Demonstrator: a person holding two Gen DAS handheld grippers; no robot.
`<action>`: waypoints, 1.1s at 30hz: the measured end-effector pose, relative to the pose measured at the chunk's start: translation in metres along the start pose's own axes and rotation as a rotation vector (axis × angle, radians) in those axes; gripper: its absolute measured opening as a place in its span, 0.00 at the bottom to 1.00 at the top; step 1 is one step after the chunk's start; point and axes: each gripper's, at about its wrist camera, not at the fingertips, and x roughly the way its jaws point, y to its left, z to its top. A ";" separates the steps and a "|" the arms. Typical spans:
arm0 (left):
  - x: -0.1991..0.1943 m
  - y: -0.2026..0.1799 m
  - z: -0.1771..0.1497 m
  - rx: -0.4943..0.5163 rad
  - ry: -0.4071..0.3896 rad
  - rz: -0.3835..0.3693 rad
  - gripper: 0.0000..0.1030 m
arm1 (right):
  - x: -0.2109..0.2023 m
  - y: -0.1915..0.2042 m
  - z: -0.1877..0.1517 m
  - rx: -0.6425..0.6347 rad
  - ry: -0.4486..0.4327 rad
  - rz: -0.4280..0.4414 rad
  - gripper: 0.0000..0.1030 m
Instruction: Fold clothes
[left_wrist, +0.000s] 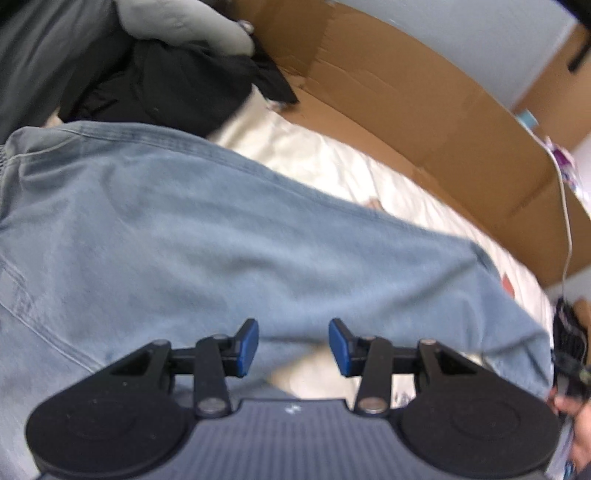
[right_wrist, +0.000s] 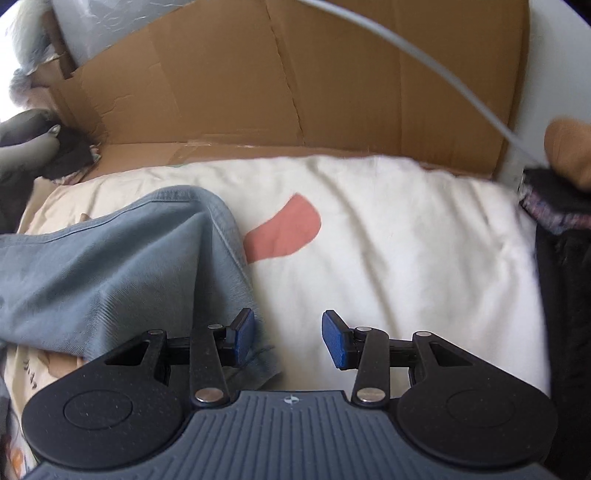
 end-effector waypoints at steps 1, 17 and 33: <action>0.001 -0.004 -0.004 0.012 0.003 -0.002 0.44 | 0.002 0.004 -0.003 -0.014 -0.002 -0.006 0.46; 0.027 -0.024 -0.042 0.002 0.042 -0.023 0.44 | -0.014 0.022 -0.015 -0.112 -0.013 0.022 0.09; 0.047 -0.024 -0.040 0.123 -0.040 0.012 0.45 | -0.031 -0.013 0.067 -0.292 -0.036 -0.178 0.08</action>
